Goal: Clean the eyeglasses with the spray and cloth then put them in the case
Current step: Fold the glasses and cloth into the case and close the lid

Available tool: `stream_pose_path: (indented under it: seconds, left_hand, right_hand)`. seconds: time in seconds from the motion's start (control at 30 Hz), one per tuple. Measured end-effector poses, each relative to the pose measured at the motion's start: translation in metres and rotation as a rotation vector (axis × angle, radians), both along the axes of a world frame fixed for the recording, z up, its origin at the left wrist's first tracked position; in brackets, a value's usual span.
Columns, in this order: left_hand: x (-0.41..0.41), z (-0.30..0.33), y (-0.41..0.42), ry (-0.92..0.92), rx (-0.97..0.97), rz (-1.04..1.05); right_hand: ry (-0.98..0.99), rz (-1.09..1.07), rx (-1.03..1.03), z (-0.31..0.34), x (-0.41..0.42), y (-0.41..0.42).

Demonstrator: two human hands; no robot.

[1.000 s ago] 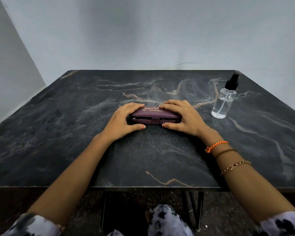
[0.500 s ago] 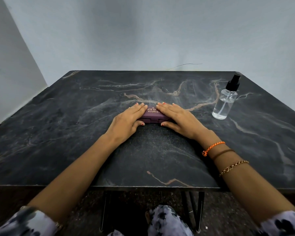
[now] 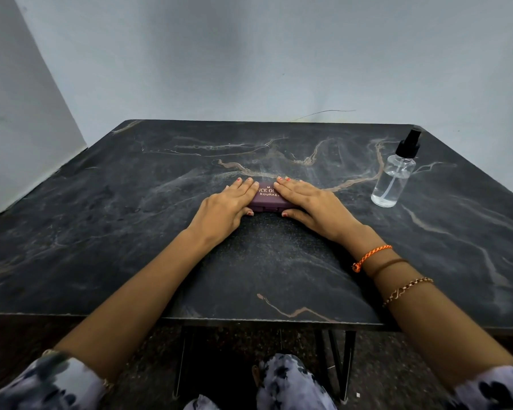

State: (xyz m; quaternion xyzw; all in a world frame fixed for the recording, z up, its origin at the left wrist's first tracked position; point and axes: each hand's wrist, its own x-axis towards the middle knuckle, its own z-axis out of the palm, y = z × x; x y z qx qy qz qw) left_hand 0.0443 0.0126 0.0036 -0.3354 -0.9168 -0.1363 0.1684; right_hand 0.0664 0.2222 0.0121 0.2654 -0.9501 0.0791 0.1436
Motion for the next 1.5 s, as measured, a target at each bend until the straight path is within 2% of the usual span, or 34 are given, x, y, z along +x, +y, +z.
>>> stream_pose_path:
  seconds: [0.3, 0.77, 0.83, 0.93, 1.0, 1.17, 1.23, 1.33, 1.5]
  left_hand:
    - [0.000, 0.000, 0.003, -0.004, -0.074, 0.031]
    - [-0.004, 0.001, 0.003, -0.003, -0.083, 0.017]
    - [-0.004, 0.001, 0.003, 0.000, -0.097, 0.020]
    - [-0.003, 0.001, 0.003, 0.001, -0.097, 0.014]
    - [-0.003, 0.001, 0.004, 0.014, -0.082, 0.008]
    - [0.001, 0.003, 0.003, 0.004, 0.002, 0.008]
    - [0.002, 0.005, 0.004, -0.002, 0.022, 0.006]
    - [0.003, 0.006, 0.006, 0.023, -0.002, 0.000]
    - [0.001, 0.004, 0.007, 0.057, -0.094, 0.005]
  right_hand:
    - [0.046, 0.004, 0.105, 0.003, 0.000, 0.002]
    - [0.074, -0.075, 0.277, 0.004, 0.001, -0.003]
    - [0.136, -0.049, 0.315, 0.007, 0.004, -0.005]
    - [0.351, -0.070, 0.494, 0.009, 0.003, -0.007]
    - [0.405, -0.070, 0.515, 0.009, 0.002, -0.006]
    - [0.099, -0.031, 0.250, 0.005, -0.001, -0.004]
    - [0.062, -0.048, 0.187, 0.003, -0.002, -0.002]
    - [0.035, -0.077, 0.181, 0.004, -0.002, -0.001]
    - [0.082, -0.100, 0.317, 0.006, 0.001, -0.008]
